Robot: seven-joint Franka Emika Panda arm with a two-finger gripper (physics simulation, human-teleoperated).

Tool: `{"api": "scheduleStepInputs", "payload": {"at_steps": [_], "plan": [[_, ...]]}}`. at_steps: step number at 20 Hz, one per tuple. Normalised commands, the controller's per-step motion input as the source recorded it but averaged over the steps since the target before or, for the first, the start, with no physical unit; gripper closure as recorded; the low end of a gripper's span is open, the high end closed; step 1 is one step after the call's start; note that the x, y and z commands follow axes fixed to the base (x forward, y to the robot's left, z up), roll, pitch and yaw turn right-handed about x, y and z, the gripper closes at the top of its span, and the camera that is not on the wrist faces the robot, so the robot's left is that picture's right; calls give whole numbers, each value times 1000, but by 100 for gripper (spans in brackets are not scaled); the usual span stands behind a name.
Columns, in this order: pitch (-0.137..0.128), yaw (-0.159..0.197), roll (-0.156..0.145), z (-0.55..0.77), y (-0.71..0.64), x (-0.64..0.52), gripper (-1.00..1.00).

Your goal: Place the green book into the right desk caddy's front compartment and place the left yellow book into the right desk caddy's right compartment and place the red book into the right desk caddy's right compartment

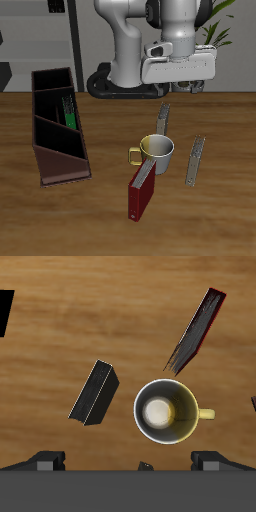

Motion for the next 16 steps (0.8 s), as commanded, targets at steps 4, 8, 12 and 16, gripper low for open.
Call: {"api": "scheduleStepInputs", "payload": {"at_steps": [4, 8, 12, 16], "plan": [[4, -56, -63, -76, -35, 226, -100], [39, -63, -94, -247, 71, 304, -100], [42, -28, -31, -248, 114, 237, -100], [25, -38, -25, -115, 43, 83, -100]]}}
